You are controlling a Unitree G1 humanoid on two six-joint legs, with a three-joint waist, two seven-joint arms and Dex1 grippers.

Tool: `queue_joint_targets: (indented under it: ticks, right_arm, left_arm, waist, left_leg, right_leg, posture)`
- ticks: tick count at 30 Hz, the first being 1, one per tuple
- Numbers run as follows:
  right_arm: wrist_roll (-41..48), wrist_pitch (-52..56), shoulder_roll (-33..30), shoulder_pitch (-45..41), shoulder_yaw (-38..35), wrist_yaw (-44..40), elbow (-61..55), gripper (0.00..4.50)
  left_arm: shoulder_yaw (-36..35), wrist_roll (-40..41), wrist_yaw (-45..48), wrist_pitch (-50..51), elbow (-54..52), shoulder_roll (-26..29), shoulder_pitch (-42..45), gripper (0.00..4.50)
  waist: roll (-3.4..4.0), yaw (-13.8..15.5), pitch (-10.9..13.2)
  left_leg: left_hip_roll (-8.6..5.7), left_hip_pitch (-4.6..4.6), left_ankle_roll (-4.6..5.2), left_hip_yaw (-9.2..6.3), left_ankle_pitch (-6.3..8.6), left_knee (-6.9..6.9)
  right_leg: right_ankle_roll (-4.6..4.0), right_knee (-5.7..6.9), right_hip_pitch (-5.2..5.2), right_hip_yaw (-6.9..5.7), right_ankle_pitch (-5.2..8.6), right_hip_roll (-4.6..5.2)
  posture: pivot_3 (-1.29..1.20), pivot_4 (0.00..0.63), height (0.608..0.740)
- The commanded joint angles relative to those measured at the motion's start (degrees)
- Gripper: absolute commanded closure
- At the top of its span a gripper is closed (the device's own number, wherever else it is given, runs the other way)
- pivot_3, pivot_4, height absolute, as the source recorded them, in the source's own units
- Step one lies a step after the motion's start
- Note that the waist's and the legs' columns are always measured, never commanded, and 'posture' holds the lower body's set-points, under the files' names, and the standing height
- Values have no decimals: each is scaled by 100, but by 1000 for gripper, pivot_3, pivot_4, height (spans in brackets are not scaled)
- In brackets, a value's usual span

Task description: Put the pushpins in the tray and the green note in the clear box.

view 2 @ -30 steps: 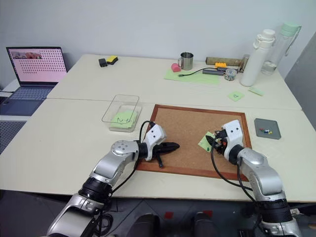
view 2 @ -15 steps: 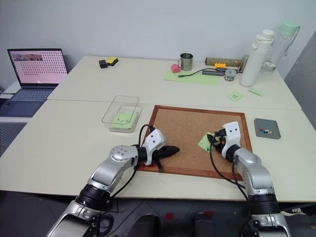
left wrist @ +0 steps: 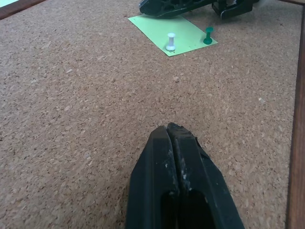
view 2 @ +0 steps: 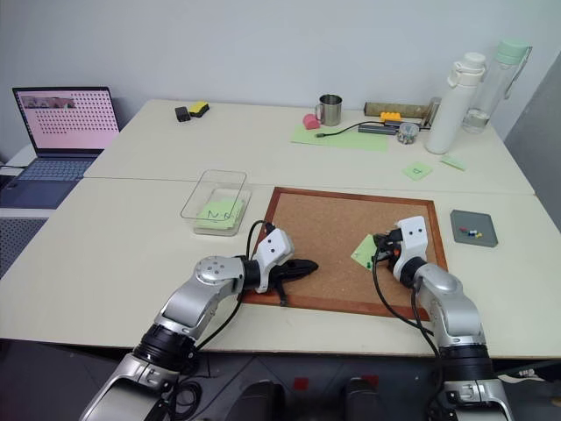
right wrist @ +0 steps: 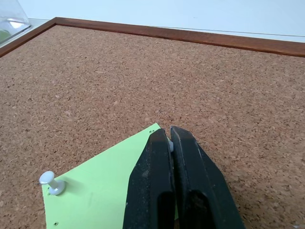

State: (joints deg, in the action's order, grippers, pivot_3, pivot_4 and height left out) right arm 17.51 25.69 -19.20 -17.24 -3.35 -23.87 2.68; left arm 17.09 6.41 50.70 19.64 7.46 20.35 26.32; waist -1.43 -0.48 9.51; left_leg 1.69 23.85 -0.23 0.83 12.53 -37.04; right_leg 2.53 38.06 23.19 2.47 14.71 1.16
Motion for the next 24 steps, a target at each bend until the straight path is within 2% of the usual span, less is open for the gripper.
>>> queue_joint_targets:
  ticks: [1, 8, 13, 19, 24]
  right_arm:
    - [385, 115, -83, -59, -231, -205, -886, 4470]
    - [621, 620, -320, 165, -396, -266, -1474, 4470]
    - [702, 710, -490, 61, -823, -79, -1358, 4470]
    - [21, 164, -1149, -591, -1361, 481, 148, 4470]
    - [-241, -77, -1529, -1150, -1311, 265, 1631, 4470]
  left_arm:
    - [133, -296, -152, 126, 336, 68, 11, 4500]
    - [157, -295, -170, 144, 402, 36, 69, 4500]
    - [155, -280, -166, 169, 359, 51, 39, 4500]
    - [146, -250, -163, 215, 251, 80, -26, 4500]
    - [161, -237, -175, 269, 95, 101, -126, 4500]
  waist:
    - [0, 2, 0]
    - [8, 6, -21]
    - [16, 6, -28]
    - [19, 5, -29]
    - [29, -12, -36]
  left_leg:
    - [0, 0, 0, 0, 0, 0]
    - [0, -5, 0, -2, 0, -4]
    - [-1, -6, 0, 0, 0, -5]
    - [-3, -6, 1, 23, -1, -6]
    - [2, -13, 1, 47, 0, 5]
  right_leg:
    - [0, 0, 0, 0, 0, 0]
    - [3, 0, -6, 0, -2, 0]
    - [3, 0, -7, 2, -2, 0]
    - [5, -3, -6, 7, -3, 1]
    - [2, -3, -4, 11, -1, -4]
  posture:
    - [0, 150, 740]
    - [0, 150, 740]
    - [0, 150, 740]
    - [0, 150, 740]
    - [0, 150, 740]
